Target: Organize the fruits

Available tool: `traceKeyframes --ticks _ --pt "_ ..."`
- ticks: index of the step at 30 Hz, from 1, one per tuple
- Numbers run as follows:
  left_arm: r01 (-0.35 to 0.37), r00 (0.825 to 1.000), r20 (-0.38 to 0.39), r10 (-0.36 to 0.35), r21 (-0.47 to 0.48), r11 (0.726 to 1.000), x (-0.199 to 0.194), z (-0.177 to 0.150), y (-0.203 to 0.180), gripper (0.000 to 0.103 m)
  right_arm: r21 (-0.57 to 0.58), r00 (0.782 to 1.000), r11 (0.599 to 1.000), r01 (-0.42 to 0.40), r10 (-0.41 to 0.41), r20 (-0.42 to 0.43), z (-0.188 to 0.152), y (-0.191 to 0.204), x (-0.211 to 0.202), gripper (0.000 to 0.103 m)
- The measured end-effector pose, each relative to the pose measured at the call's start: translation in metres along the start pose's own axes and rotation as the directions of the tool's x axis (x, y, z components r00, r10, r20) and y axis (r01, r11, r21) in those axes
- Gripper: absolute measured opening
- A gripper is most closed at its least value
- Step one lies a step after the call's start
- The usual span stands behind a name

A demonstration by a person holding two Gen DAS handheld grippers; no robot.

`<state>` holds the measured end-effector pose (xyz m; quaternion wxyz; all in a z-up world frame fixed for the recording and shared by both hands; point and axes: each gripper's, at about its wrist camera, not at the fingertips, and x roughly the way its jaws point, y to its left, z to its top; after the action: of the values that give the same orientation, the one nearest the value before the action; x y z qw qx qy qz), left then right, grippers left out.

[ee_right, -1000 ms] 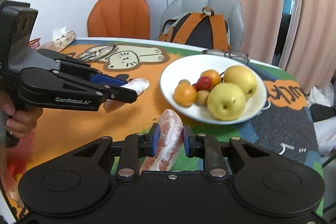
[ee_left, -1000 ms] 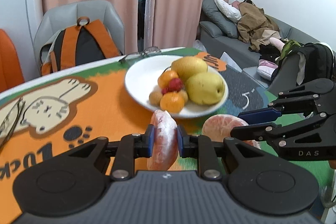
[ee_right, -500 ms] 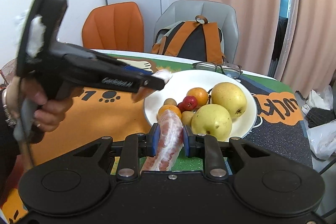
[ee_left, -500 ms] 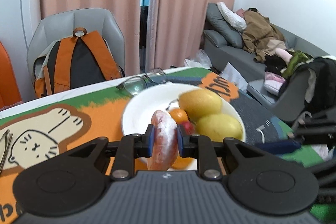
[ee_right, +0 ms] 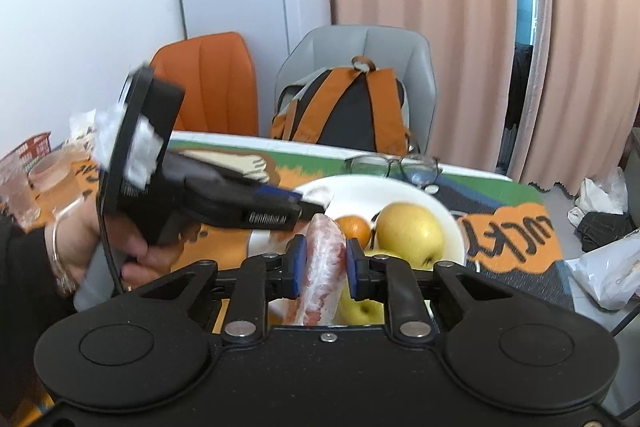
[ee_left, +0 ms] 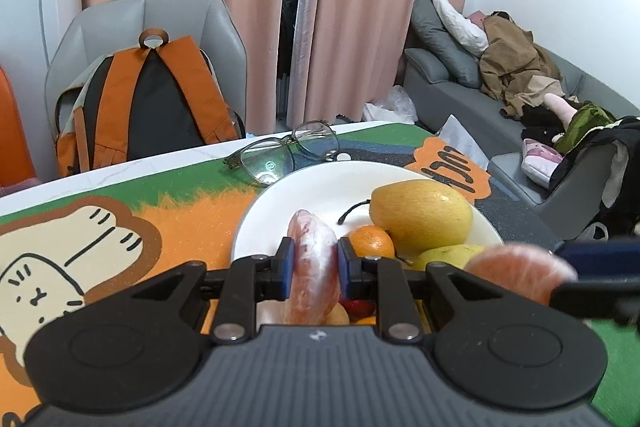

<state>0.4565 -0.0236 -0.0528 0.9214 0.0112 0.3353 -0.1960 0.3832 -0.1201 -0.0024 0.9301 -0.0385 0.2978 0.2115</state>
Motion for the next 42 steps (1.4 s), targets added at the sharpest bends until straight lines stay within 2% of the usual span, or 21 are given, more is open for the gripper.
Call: traceKeyframes --ticks 4,10,14,18,20,22,25,27,28,31,32,33,36,38,42 --pt "-0.009 1.000 0.009 0.009 -0.038 0.999 0.001 0.000 0.006 0.023 0.016 1.000 1.000 0.003 -0.003 0.006 0.009 -0.006 0.011 0.017" --pt "-0.004 0.999 0.036 0.004 -0.018 1.000 -0.016 -0.001 0.006 0.024 0.051 1.000 0.999 0.012 -0.011 -0.027 0.011 -0.015 0.044 0.017" --pt "-0.002 0.999 0.035 0.003 -0.015 1.000 -0.029 -0.004 0.009 0.024 0.109 0.999 0.994 -0.018 0.021 -0.032 0.008 -0.023 0.061 0.016" --pt "0.010 0.999 0.037 -0.009 -0.008 1.000 -0.041 -0.010 0.007 0.024 0.154 0.999 0.988 -0.032 0.035 -0.021 0.004 -0.029 0.065 0.017" --pt "0.015 0.999 0.036 -0.015 -0.007 1.000 -0.047 -0.015 0.006 0.028 0.144 0.999 0.989 -0.030 0.034 -0.027 0.004 -0.029 0.064 0.019" --pt "0.018 0.999 0.036 -0.018 -0.004 1.000 -0.053 -0.020 0.004 0.033 0.148 1.000 0.989 -0.004 0.007 -0.021 0.005 -0.029 0.062 0.027" --pt "0.015 0.999 0.038 -0.015 0.003 1.000 -0.061 -0.027 0.002 0.042 0.168 1.000 0.986 -0.019 0.021 -0.014 0.005 -0.033 0.056 0.039" --pt "0.016 0.999 0.031 -0.016 -0.003 1.000 -0.066 -0.033 0.002 0.049 0.179 1.000 0.983 -0.030 0.031 -0.004 0.005 -0.034 0.048 0.052" --pt "0.013 0.999 0.030 -0.013 -0.007 1.000 -0.068 -0.035 0.002 0.051 0.185 0.999 0.982 -0.037 0.037 0.003 0.004 -0.034 0.043 0.056" --pt "0.003 0.999 0.039 -0.002 -0.013 1.000 -0.080 -0.043 0.002 0.054 0.197 0.998 0.978 -0.060 0.053 0.044 0.002 -0.033 0.026 0.078" --pt "0.001 0.999 0.042 0.000 -0.015 1.000 -0.083 -0.046 0.002 0.057 0.201 0.997 0.978 -0.058 0.046 0.062 0.000 -0.032 0.020 0.091" --pt "-0.001 0.999 0.045 0.002 -0.018 1.000 -0.087 -0.049 0.002 0.058 0.202 0.996 0.978 -0.055 0.040 0.077 -0.001 -0.032 0.016 0.097" --pt "-0.007 0.999 0.050 0.008 -0.029 1.000 -0.096 -0.057 0.003 0.068 0.189 0.994 0.980 -0.062 0.045 0.095 -0.006 -0.025 0.003 0.103" --pt "-0.017 0.998 0.056 0.019 -0.033 0.999 -0.102 -0.061 0.002 0.076 0.190 0.994 0.980 -0.064 0.046 0.095 -0.010 -0.021 -0.003 0.103" --pt "-0.025 0.998 0.058 0.028 -0.054 0.998 -0.114 -0.068 0.001 0.086 0.197 0.994 0.978 -0.063 0.044 0.099 -0.020 -0.013 -0.013 0.103"
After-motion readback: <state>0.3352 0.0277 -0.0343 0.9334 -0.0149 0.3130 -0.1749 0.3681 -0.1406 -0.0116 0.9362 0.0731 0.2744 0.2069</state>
